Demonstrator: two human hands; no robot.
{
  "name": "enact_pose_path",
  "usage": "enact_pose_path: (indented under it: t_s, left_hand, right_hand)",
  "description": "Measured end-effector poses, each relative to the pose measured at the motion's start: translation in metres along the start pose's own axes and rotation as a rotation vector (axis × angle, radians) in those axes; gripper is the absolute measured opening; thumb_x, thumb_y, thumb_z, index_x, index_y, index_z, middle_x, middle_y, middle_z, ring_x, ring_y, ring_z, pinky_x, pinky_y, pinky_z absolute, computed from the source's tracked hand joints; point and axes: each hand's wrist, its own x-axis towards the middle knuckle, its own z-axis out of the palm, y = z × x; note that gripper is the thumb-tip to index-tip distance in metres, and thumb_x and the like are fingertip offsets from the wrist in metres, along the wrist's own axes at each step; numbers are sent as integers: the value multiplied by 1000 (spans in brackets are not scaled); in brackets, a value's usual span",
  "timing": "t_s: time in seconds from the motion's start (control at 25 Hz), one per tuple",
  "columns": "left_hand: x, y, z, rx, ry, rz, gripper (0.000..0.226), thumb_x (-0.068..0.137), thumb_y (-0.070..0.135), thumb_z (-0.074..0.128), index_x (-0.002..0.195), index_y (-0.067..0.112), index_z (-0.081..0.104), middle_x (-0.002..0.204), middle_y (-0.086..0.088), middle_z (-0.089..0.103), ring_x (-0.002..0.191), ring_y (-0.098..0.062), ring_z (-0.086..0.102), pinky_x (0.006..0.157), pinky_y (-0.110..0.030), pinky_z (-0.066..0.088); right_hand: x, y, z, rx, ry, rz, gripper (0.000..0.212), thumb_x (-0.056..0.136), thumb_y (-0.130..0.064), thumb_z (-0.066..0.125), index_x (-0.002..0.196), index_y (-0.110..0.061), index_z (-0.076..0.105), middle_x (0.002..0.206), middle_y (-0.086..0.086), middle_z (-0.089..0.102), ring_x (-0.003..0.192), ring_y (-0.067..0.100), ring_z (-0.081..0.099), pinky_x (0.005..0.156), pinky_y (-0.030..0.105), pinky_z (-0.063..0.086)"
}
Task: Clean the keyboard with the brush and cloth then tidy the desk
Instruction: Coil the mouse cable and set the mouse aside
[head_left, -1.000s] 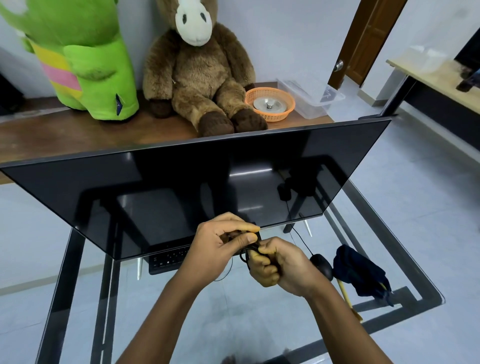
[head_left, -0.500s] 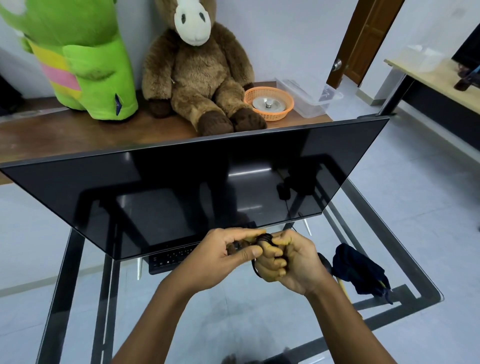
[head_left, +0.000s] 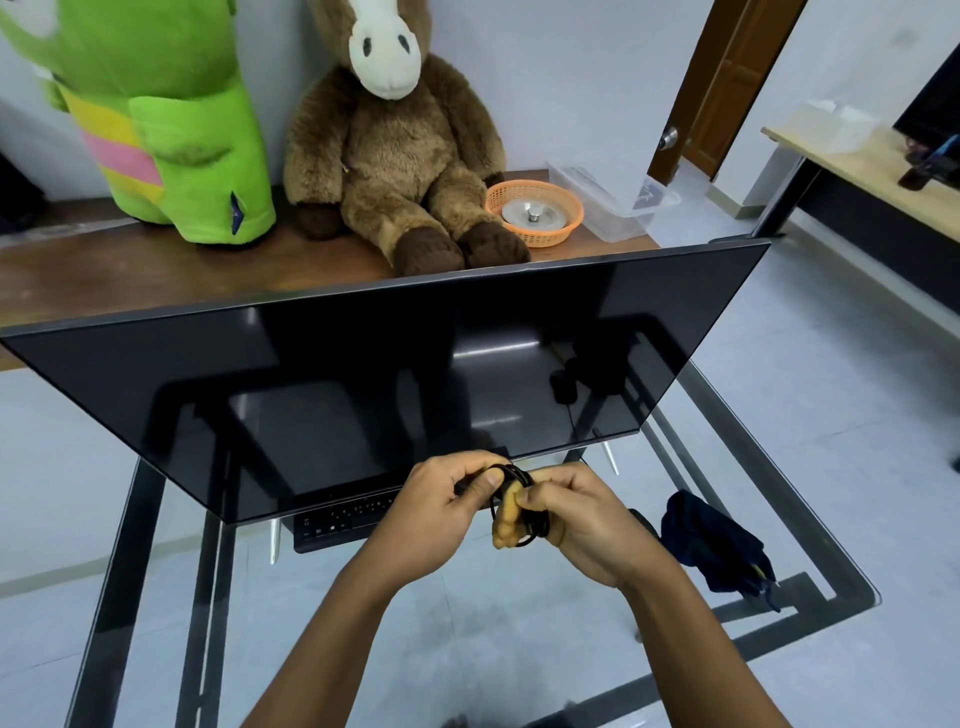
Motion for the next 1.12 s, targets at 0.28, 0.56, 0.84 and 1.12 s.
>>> enact_pose_path:
  t_s: [0.28, 0.56, 0.84, 1.12]
  left_hand:
    - [-2, 2, -6, -281, -66, -213, 29, 104, 23, 47, 85, 11, 67, 86, 2, 60, 76, -13, 50, 67, -24, 45]
    - [-2, 8, -12, -190, -63, -252, 32, 103, 23, 50, 74, 18, 63, 60, 15, 45, 56, -2, 37, 56, -11, 33]
    - [-6, -1, -5, -54, -36, -194, 20, 101, 18, 54, 101, 26, 73, 100, 3, 72, 97, -11, 66, 94, -33, 51]
    - [-4, -4, -6, -181, -56, -290, 26, 104, 18, 47, 98, 19, 72, 77, 9, 61, 65, -4, 50, 69, -23, 39]
  right_hand:
    - [-9, -12, -5, -301, 241, -120, 18, 94, -1, 61, 88, -2, 78, 87, 9, 78, 85, 18, 73, 79, 26, 56]
    - [-10, -9, -9, -591, 305, -159, 13, 91, -18, 70, 91, -27, 79, 87, -1, 63, 74, 7, 57, 65, 27, 46]
    - [-7, 0, -13, -379, 412, -112, 19, 85, -7, 76, 103, -15, 77, 92, 0, 78, 89, 14, 74, 87, 31, 59]
    - [-6, 1, -9, 40, 245, -16, 20, 90, -2, 65, 108, 2, 72, 90, 17, 74, 79, 22, 69, 78, 32, 55]
